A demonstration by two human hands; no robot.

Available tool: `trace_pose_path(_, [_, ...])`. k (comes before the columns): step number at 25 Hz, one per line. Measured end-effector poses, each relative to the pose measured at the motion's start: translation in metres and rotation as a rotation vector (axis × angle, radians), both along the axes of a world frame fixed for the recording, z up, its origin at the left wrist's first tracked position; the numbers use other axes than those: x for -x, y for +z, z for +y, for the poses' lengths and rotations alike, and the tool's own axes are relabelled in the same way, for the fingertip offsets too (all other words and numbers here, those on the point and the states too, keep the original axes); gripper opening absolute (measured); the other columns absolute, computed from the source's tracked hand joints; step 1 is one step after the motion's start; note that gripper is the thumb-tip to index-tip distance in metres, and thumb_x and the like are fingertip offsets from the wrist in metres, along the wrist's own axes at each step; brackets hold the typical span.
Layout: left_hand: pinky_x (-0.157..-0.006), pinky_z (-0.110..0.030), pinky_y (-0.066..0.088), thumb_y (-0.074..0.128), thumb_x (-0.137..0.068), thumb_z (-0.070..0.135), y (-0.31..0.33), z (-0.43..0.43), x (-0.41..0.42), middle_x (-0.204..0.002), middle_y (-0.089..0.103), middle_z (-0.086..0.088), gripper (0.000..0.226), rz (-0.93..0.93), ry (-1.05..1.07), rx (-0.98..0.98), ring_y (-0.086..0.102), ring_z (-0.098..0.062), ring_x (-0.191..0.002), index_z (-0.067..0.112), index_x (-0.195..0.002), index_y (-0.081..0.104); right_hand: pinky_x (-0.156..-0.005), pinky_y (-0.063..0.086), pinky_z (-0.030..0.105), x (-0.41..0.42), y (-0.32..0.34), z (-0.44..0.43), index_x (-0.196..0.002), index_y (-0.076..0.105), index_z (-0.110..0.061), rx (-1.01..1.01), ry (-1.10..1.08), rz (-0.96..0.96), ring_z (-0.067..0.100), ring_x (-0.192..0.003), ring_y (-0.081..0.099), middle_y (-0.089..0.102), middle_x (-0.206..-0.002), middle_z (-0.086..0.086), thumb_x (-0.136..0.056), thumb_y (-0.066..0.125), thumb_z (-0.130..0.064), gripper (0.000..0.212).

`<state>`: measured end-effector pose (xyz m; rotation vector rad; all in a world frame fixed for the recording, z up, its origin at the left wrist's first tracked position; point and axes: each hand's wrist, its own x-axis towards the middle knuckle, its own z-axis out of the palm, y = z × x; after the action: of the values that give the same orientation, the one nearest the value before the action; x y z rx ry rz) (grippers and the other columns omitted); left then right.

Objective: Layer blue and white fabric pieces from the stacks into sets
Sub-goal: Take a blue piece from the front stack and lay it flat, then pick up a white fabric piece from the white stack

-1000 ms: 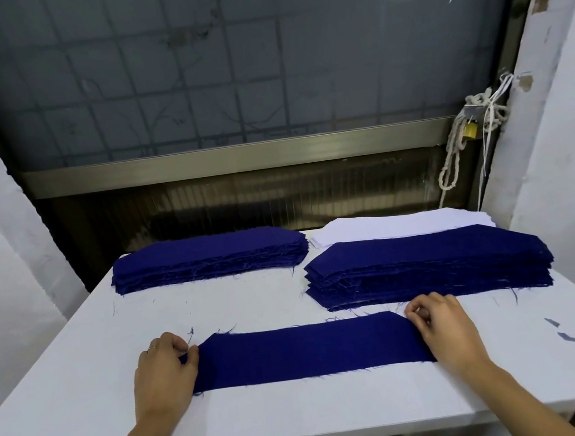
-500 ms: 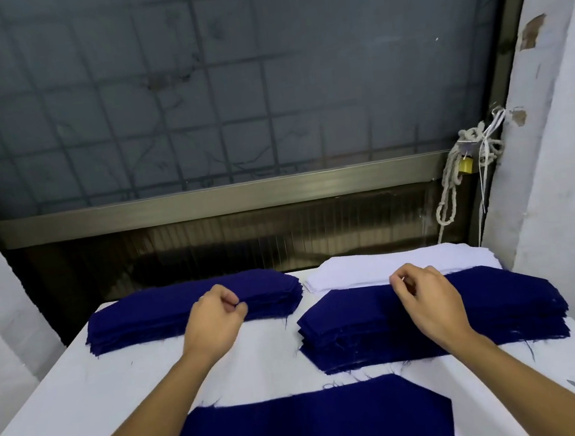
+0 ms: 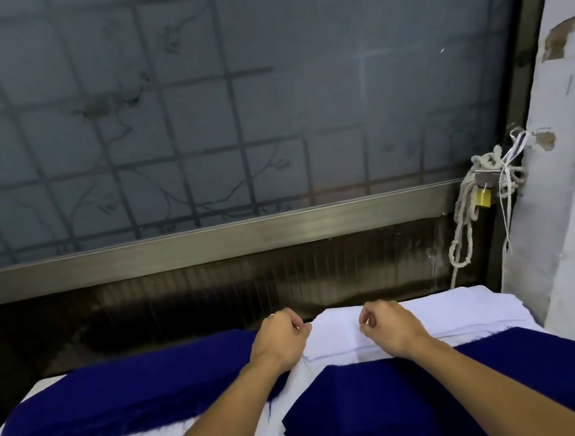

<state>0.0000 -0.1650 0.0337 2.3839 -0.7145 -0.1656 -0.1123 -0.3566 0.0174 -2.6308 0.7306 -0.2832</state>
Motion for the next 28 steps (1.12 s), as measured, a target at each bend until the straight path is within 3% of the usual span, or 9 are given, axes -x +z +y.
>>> trace_pose_path(5, [-0.084, -0.032, 0.054, 0.065, -0.097, 0.038, -0.023, -0.041, -0.023, -0.112, 0.069, -0.001, 0.03, -0.006, -0.004, -0.143, 0.065, -0.017, -0.103, 0.018, -0.121, 0.064, -0.086, 0.054, 0.027, -0.025, -0.021, -0.016, -0.103, 0.067, -0.028, 0.025, 0.046, 0.011, 0.012, -0.099, 0.057, 0.063, -0.109, -0.006, -0.097, 0.064, -0.032, 0.008])
trace_pose_path(8, [-0.072, -0.027, 0.048, 0.073, -0.091, 0.04, -0.029, -0.048, -0.027, -0.111, 0.068, 0.004, 0.029, -0.019, 0.054, -0.142, 0.064, -0.014, -0.099, 0.023, -0.113, 0.066, -0.085, 0.051, 0.026, -0.03, -0.028, -0.02, -0.099, 0.066, -0.031, 0.048, 0.046, -0.014, 0.011, -0.103, 0.051, 0.061, -0.107, -0.009, -0.097, 0.063, -0.033, 0.005])
trace_pose_path(12, [-0.066, -0.025, 0.05, 0.079, -0.087, 0.038, -0.03, -0.052, -0.027, -0.091, 0.068, 0.007, 0.02, -0.12, 0.088, -0.079, 0.064, -0.01, -0.083, 0.025, -0.087, 0.064, -0.084, 0.047, 0.023, -0.032, -0.033, -0.023, -0.105, 0.065, -0.029, 0.07, 0.058, -0.032, 0.012, -0.106, 0.051, 0.062, -0.111, -0.008, -0.098, 0.061, -0.035, 0.01])
trace_pose_path(14, [-0.069, -0.026, 0.052, 0.075, -0.091, 0.04, -0.028, -0.052, -0.025, -0.09, 0.068, 0.007, 0.021, -0.233, 0.052, -0.133, 0.064, -0.01, -0.082, 0.024, -0.083, 0.064, -0.085, 0.048, 0.023, -0.032, -0.032, -0.022, -0.106, 0.065, -0.029, 0.073, 0.055, -0.037, 0.012, -0.106, 0.051, 0.062, -0.112, -0.008, -0.098, 0.06, -0.035, 0.011])
trace_pose_path(17, [-0.079, -0.032, 0.055, 0.063, -0.099, 0.042, -0.024, -0.052, -0.024, -0.097, 0.069, 0.003, 0.026, -0.382, -0.018, -0.234, 0.065, -0.015, -0.087, 0.018, -0.093, 0.071, -0.087, 0.049, 0.025, -0.029, -0.029, -0.021, -0.106, 0.064, -0.028, 0.08, 0.049, -0.046, 0.012, -0.105, 0.051, 0.062, -0.114, -0.006, -0.099, 0.06, -0.035, 0.011])
trace_pose_path(21, [-0.079, -0.03, 0.05, 0.047, -0.107, 0.038, -0.016, -0.05, -0.022, -0.106, 0.069, 0.005, 0.03, -0.534, -0.085, -0.264, 0.062, -0.014, -0.096, 0.023, -0.108, 0.073, -0.105, 0.041, 0.026, -0.028, -0.025, -0.019, -0.134, 0.052, -0.031, 0.176, 0.007, -0.131, 0.012, -0.125, 0.046, 0.049, -0.139, -0.009, -0.1, 0.056, -0.042, 0.036])
trace_pose_path(24, [-0.066, -0.019, 0.044, 0.057, -0.102, 0.034, -0.004, -0.047, -0.016, -0.099, 0.068, 0.011, 0.017, -0.368, -0.138, -0.042, 0.061, -0.008, -0.088, 0.028, -0.103, 0.073, -0.118, 0.025, 0.032, -0.03, -0.015, -0.019, -0.148, 0.041, -0.034, 0.117, 0.079, -0.233, 0.011, -0.144, 0.031, 0.039, -0.152, -0.014, -0.099, 0.058, -0.044, 0.052])
trace_pose_path(26, [-0.065, -0.028, 0.052, 0.059, -0.101, 0.033, 0.006, -0.041, -0.011, -0.088, 0.068, 0.01, 0.013, -0.236, -0.176, 0.086, 0.062, -0.009, -0.08, 0.028, -0.092, 0.068, -0.115, 0.03, 0.034, -0.031, -0.006, -0.017, -0.135, 0.055, -0.036, 0.028, 0.11, -0.252, 0.013, -0.139, 0.038, 0.051, -0.142, -0.014, -0.098, 0.061, -0.04, 0.038])
trace_pose_path(28, [-0.067, -0.037, 0.054, 0.055, -0.102, 0.032, 0.014, -0.031, -0.008, -0.08, 0.065, 0.006, 0.017, -0.186, -0.163, 0.162, 0.063, -0.012, -0.074, 0.028, -0.086, 0.058, -0.098, 0.048, 0.034, -0.03, 0.004, -0.015, -0.105, 0.067, -0.033, -0.043, 0.12, -0.244, 0.015, -0.116, 0.057, 0.067, -0.112, -0.011, -0.097, 0.065, -0.035, 0.008])
